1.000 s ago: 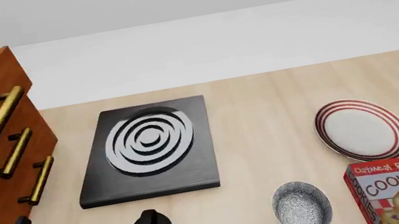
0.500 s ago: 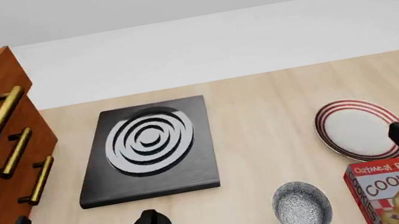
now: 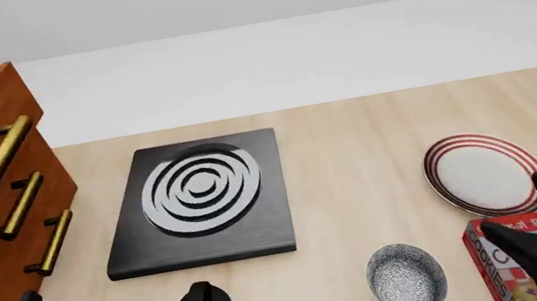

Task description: Pick the akita bowl on the ramekin and place it on the plate.

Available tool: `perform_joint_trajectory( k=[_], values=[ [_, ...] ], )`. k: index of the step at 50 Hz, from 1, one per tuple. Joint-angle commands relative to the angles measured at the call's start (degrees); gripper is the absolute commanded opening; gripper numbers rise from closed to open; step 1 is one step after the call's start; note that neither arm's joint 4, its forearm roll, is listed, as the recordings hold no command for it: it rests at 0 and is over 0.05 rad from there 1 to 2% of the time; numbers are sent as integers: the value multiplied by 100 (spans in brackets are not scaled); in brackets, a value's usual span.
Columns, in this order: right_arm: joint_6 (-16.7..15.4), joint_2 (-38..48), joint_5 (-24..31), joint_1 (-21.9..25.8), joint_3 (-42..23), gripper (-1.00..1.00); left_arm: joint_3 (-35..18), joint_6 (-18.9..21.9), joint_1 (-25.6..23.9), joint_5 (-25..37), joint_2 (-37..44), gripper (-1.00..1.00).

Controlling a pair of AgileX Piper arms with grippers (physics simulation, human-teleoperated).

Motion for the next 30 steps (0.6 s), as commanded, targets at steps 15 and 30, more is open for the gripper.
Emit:
perform_joint_trajectory(
  k=[15,30],
  values=[
    [552,1384,565,912,-213,100,0,1,0,1,0,100],
    [924,2192,929,1422,-781,100,0,0,0,1,0,100]
  ],
)
